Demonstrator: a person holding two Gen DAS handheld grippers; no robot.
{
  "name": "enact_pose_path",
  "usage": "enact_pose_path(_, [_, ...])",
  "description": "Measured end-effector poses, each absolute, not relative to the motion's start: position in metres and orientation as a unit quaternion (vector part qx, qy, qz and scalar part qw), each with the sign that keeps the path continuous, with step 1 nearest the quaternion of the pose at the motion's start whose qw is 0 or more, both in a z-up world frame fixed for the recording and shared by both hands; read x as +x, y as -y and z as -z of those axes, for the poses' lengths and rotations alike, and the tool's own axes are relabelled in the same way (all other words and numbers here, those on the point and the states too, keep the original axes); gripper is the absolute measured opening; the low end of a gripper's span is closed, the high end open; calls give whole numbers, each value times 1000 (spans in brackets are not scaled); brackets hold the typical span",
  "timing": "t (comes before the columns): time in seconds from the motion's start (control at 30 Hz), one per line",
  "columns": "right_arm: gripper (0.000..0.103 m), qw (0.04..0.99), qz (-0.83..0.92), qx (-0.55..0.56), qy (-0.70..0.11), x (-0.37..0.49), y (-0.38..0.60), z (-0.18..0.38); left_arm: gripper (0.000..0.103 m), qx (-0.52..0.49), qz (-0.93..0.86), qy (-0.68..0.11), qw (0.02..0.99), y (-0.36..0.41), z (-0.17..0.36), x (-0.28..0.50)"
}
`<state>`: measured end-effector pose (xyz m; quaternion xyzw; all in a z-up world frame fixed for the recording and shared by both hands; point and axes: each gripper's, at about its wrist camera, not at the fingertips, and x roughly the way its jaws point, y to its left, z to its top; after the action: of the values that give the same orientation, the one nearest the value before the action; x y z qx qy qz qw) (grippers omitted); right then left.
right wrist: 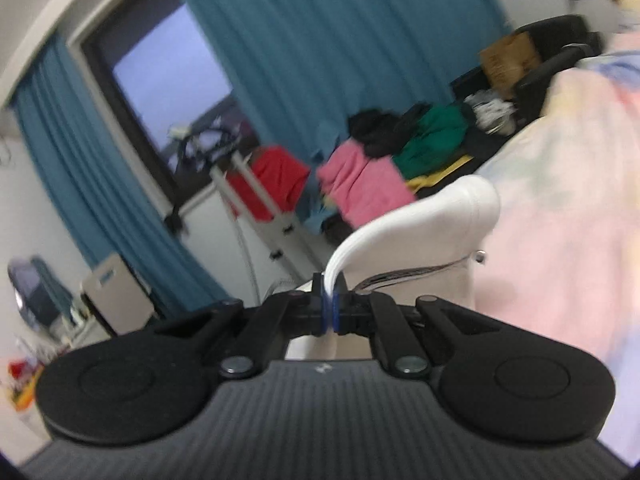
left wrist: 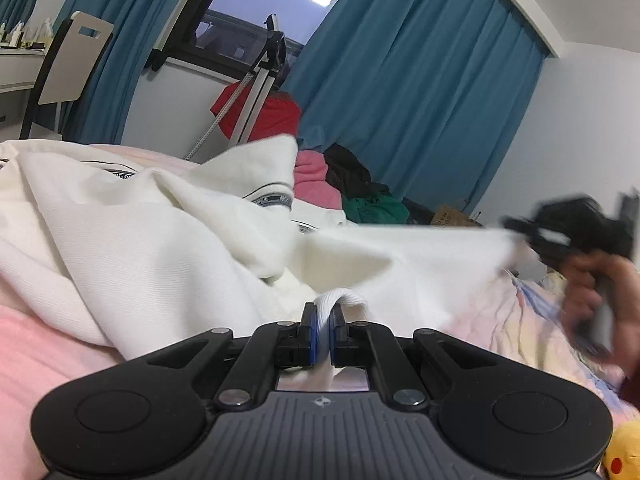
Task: Fold clothes
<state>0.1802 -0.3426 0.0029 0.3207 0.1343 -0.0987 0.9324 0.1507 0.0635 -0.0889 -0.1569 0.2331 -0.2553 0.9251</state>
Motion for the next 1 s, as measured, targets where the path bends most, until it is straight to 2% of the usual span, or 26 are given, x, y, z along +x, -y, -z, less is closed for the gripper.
enact_pose_path(0.13, [6,913,132,359,-143,107,360,3,6,-150,253,-236,926,-65,83,135])
enact_pose_path(0.23, [6,889,130,399,-180,72,370,26,6,-144,246,-247,926,-64,84,128])
enact_pose_path(0.4, [8,838,100,475,-251,51,376,72,6,-134,227,-274,925,-62,95,130])
enact_pose_path(0.53, [12,776,57,574,-256,58,380,106,7,-144,218,-283,923,-65,98,134])
enact_pose_path(0.6, [32,755,53,605,-249,63,380,117,7,-151,212,-286,922,-68,99,137])
enact_pose_path(0.63, [54,747,58,616,-243,64,381,121,7,-154,209,-288,922,-70,100,137])
enact_pose_path(0.67, [66,739,62,627,-237,66,383,125,7,-156,207,-289,922,-70,101,138])
enact_pose_path(0.7, [66,731,67,638,-231,67,384,129,7,-158,206,-290,921,-70,101,139])
enact_pose_path(0.83, [65,717,122,653,-214,79,400,143,7,-155,201,-292,922,-67,104,141])
enact_pose_path(0.9, [60,713,145,654,-206,84,413,147,7,-154,201,-294,922,-65,106,143])
enact_pose_path(0.93, [49,715,152,652,-202,87,419,149,7,-155,202,-296,921,-65,107,144])
enact_pose_path(0.97, [26,730,160,636,-194,87,422,144,7,-156,203,-298,920,-65,107,144])
enact_pose_path(1.0, [14,747,168,616,-184,87,424,138,7,-156,204,-298,919,-65,107,145])
